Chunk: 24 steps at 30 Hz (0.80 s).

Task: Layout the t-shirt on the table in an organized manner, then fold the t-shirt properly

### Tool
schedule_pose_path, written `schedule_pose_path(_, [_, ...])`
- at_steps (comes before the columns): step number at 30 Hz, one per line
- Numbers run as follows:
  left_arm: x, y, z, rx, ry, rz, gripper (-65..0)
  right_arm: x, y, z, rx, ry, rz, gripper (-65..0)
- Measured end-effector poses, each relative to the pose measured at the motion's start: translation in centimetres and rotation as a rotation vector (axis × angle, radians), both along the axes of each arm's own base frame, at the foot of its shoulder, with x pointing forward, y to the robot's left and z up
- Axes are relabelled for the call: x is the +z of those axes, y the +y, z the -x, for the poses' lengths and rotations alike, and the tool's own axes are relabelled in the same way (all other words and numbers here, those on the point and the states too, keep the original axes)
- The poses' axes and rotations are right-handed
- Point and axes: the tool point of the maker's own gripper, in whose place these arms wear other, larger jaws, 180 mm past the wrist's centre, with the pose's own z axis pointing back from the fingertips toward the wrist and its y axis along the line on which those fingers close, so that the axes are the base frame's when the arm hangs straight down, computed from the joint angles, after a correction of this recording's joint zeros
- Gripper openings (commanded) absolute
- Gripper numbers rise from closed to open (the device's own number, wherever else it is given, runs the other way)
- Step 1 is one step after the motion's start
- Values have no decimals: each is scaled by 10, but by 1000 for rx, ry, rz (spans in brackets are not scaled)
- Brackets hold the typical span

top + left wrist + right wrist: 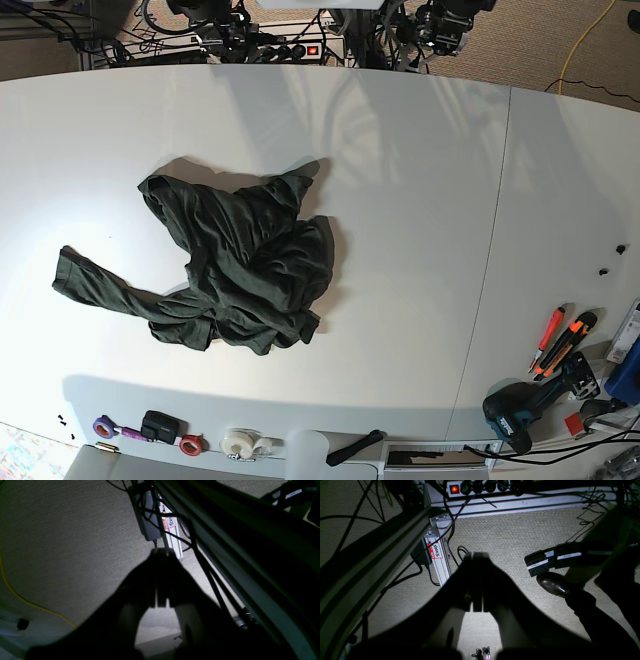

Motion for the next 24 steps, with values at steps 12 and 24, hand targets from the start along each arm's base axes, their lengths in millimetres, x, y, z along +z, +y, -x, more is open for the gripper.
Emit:
schedule_pose_path(12, [0,3,4,-36,18,-15,-650,0,0,-2,0,-11,0,-650])
schedule_pose_path(24, [-2,10,10,-65,19,-53,-650,0,0,-4,1,-21,1,-650])
